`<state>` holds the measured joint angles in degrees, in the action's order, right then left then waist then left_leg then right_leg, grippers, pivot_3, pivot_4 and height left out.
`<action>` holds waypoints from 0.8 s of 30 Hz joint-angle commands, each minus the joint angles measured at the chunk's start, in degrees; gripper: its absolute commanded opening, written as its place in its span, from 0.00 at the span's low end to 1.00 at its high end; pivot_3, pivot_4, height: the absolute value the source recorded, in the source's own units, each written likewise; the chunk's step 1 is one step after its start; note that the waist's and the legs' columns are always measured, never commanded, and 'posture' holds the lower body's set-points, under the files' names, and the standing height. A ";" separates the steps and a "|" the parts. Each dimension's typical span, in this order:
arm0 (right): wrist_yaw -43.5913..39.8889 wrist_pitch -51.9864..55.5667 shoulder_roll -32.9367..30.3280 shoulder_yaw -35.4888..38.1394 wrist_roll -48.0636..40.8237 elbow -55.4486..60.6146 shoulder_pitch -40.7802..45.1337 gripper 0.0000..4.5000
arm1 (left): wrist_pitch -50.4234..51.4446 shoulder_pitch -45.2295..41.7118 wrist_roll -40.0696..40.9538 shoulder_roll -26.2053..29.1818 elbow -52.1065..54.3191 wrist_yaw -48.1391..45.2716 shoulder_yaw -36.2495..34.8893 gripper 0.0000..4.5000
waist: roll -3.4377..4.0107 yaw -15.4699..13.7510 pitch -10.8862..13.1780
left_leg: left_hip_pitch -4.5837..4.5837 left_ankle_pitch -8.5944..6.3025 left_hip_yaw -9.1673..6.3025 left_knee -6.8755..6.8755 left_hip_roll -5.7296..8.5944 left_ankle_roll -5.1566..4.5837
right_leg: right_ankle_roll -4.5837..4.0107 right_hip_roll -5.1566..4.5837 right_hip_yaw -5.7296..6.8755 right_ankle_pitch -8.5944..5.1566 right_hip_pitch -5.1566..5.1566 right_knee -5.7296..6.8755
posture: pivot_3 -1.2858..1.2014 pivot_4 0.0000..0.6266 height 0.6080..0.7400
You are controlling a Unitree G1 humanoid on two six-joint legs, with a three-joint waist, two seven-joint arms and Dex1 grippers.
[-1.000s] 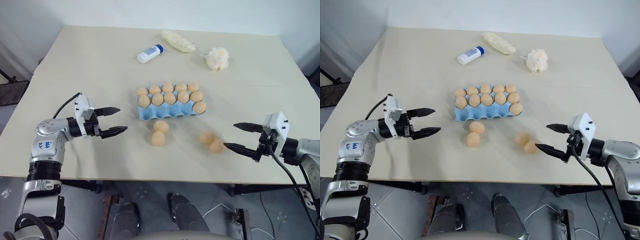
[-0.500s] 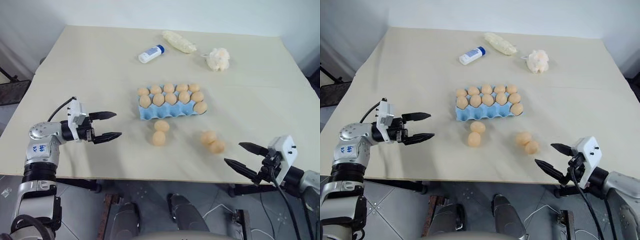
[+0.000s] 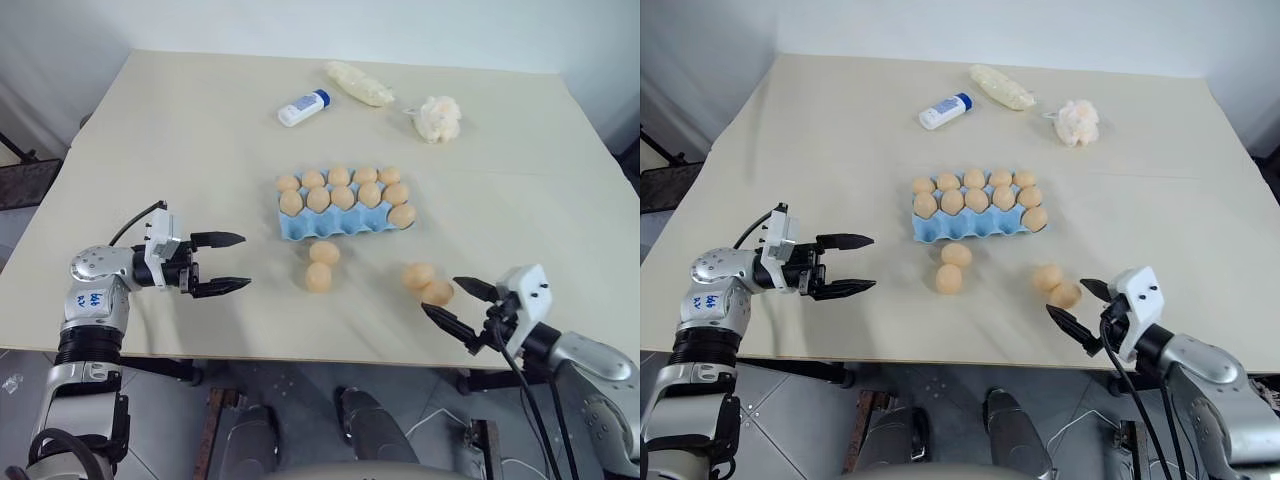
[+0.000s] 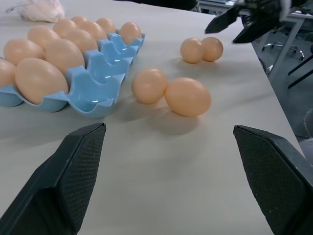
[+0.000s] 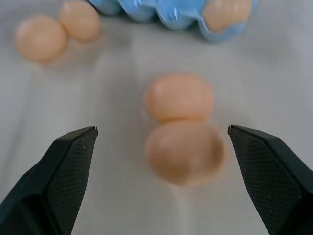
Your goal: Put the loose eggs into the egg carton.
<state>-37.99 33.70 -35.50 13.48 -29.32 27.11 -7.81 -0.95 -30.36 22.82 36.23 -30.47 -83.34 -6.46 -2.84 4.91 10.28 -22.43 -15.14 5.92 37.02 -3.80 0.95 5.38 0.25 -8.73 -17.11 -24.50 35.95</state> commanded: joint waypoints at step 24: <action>-0.13 5.90 -4.43 4.22 -0.86 1.17 6.69 0.55 | -1.02 0.14 0.82 -0.84 2.22 2.79 -0.59 1.00 | 0.00 0.05 0.00 | -0.02 -0.01 -0.04 -0.03 -0.02 0.01 | 0.61 0.03 0.04 0.33 -0.02 0.00 | 0.52 0.24 1.00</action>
<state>-38.06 38.99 -38.43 14.38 -28.12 25.30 -2.54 -1.38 -29.93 22.84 35.70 -29.88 -80.77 -6.30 -2.83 4.96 10.28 -22.44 -15.15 5.90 37.00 -3.82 0.96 5.99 0.28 -8.70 -16.78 -24.51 35.95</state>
